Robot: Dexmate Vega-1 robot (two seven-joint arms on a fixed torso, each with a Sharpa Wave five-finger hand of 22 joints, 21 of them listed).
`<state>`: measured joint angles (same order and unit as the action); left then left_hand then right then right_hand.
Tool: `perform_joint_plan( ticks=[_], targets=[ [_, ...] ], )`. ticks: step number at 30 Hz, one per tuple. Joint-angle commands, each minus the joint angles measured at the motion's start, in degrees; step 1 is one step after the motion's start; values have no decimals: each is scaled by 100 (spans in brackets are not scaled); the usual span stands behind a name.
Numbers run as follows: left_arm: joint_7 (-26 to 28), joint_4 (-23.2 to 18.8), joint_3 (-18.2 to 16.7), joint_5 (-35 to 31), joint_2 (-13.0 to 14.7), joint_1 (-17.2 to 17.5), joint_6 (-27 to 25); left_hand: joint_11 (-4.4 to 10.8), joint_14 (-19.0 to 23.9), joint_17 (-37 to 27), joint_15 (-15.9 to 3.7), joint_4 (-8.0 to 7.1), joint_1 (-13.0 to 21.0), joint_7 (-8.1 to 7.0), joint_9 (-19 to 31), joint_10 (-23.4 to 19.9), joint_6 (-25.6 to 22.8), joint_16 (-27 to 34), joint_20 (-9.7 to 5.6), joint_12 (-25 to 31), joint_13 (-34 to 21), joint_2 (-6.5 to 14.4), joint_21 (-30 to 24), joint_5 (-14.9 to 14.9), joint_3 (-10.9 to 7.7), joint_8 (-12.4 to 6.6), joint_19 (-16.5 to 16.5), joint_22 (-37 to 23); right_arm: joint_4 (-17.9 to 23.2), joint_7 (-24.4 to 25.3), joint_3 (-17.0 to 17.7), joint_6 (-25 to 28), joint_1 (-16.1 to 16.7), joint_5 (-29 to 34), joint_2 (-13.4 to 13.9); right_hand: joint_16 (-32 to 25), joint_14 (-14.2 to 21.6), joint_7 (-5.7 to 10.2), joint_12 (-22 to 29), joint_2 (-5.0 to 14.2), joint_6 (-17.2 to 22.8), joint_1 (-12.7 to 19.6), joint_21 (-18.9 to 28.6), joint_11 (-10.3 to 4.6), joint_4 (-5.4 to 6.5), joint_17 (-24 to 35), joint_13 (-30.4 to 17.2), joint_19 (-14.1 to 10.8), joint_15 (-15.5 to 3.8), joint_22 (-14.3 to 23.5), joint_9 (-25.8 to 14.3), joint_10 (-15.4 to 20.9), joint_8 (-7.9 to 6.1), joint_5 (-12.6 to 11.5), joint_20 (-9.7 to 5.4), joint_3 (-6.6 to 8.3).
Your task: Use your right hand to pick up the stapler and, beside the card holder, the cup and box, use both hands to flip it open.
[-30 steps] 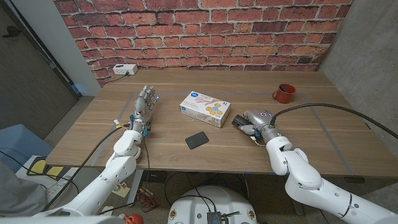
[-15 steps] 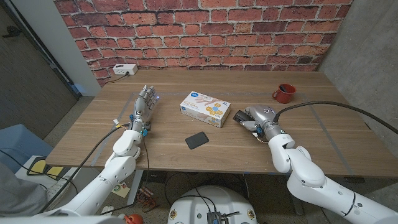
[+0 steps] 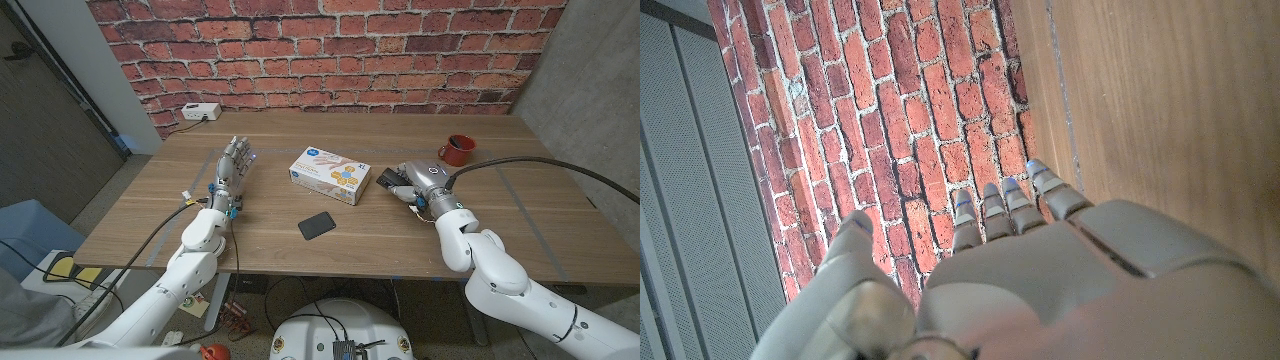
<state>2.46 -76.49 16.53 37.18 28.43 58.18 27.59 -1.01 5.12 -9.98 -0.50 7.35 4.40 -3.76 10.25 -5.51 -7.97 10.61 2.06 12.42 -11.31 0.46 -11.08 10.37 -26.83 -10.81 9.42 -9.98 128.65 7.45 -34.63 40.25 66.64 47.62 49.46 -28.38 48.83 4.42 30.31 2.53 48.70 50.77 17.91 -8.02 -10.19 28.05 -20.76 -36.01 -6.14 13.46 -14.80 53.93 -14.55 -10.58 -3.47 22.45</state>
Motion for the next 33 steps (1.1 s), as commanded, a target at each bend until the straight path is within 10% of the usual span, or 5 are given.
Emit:
perform_joint_plan(
  ticks=[1,33],
  targets=[
    [218,-496,98,-451,312,59,-179,16,44,-26,17,14,-44,-4,28,-64,-80,19,12,11,-13,21,-2,-13,14,-21,-13,-10,35,293,145,-115,5,-181,-69,16,34,8,24,848,21,814,23,-269,229,17,-17,33,-760,31,-23,251,5,11,-350,247],
    [-189,-680,207,-482,300,-214,55,28,111,-30,27,-5,-84,18,32,-146,-148,34,17,36,-17,12,-13,-10,36,-35,15,-11,-11,1082,231,-127,-89,-353,-689,190,-62,68,48,881,-128,794,129,-292,359,85,-167,151,-760,54,-204,99,32,54,-308,373]
  ],
)
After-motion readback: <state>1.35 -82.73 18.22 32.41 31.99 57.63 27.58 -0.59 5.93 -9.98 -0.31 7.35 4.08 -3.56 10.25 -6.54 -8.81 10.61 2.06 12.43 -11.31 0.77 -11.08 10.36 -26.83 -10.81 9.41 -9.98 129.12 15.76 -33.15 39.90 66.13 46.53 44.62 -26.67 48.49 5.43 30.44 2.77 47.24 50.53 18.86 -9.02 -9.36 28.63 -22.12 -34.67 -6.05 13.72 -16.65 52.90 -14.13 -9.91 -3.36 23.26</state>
